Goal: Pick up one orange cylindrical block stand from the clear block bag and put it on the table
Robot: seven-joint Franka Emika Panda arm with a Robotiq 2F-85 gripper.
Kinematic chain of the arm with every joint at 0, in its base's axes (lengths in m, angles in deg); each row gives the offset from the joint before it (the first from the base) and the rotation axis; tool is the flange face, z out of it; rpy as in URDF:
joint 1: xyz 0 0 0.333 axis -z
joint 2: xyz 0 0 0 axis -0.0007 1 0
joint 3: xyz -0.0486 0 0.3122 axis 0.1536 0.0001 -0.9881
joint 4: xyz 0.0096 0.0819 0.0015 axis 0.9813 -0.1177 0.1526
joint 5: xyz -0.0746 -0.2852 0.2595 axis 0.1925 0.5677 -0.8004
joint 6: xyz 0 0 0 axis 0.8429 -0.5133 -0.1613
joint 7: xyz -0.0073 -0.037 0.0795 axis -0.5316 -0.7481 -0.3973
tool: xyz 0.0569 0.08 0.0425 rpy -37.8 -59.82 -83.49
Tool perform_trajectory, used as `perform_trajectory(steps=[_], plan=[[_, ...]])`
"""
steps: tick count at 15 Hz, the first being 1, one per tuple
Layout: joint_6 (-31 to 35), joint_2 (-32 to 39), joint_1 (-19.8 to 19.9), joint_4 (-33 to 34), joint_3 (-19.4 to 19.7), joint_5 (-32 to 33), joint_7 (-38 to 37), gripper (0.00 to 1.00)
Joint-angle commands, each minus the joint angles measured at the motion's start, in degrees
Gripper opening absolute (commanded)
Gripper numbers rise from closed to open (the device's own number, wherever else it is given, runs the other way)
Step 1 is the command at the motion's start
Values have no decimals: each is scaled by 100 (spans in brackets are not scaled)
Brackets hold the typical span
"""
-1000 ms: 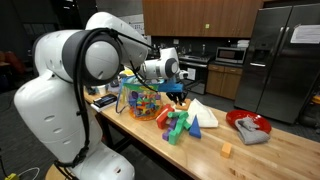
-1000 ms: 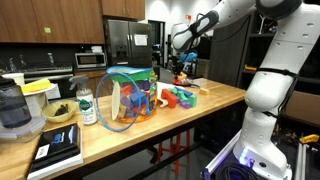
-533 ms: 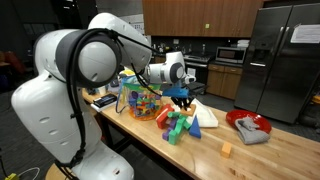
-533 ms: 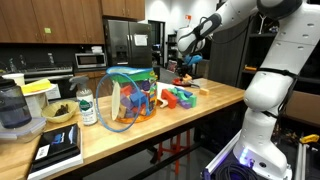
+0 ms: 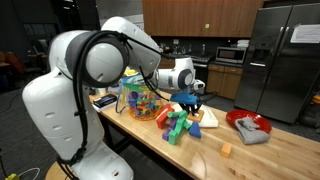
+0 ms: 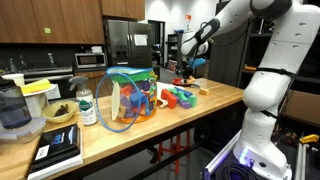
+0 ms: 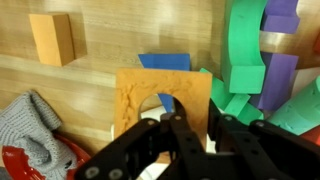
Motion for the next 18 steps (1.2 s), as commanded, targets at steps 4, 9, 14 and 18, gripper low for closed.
perform_trajectory(steps=[4, 9, 14, 18], plan=[[1, 240, 66, 185, 12, -44, 17, 6], [56, 378, 45, 156, -14, -76, -85, 6], [-78, 533, 17, 159, -59, -197, -78, 6], [-113, 682, -33, 156, -117, -218, -65, 6]])
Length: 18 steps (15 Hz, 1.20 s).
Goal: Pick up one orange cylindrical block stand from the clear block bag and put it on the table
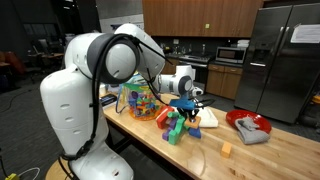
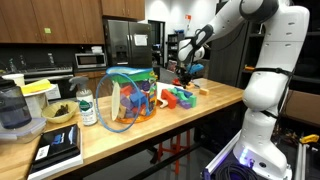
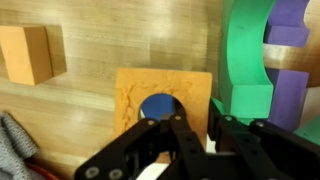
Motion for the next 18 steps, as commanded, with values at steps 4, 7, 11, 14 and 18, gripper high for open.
perform_trajectory(steps=[4, 7, 11, 14, 18], plan=[[-297, 140, -52, 85, -75, -93, 92, 6], [-526, 170, -65, 110, -87, -20, 52, 6], [-345, 151, -59, 19, -81, -19, 18, 24], [-344, 152, -59, 19, -81, -19, 18, 24], [-344, 153, -59, 19, -81, -19, 18, 24]])
